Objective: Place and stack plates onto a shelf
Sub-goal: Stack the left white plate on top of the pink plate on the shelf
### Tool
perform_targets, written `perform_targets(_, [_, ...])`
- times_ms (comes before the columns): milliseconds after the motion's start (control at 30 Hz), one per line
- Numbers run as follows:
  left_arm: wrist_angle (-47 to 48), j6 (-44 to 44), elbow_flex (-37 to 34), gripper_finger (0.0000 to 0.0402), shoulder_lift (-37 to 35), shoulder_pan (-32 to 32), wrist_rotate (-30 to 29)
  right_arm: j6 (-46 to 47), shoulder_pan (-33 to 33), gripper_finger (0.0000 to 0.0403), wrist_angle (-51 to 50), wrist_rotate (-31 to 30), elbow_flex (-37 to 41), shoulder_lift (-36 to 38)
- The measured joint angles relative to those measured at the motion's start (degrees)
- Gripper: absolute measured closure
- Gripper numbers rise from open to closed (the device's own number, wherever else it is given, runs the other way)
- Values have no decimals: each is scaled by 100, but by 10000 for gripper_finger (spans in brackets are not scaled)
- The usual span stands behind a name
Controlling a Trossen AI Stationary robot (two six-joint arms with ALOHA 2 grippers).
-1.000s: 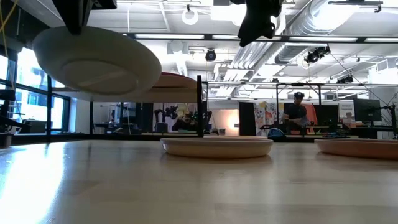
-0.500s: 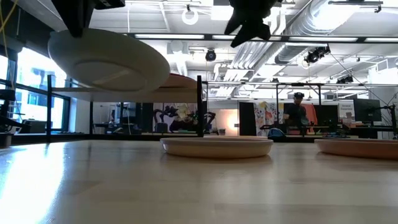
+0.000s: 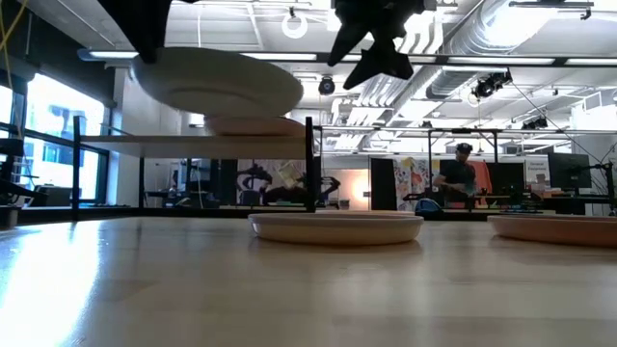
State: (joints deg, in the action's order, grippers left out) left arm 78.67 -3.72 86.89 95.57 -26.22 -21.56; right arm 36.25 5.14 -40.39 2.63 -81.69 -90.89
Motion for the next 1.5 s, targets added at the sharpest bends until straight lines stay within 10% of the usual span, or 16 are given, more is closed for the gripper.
perform_targets(767, [-260,-1908,2,401,0,3,-1078,129,-292,213,210,-219,2,-306])
perform_targets(1167, [-304,-1849,2,401,0,114,-1056,691,-282,390,245,-305,2,-306])
perform_targets(1500, [-322,-773,4,374,0,227,-568,1017,-292,399,234,-365,2,-304])
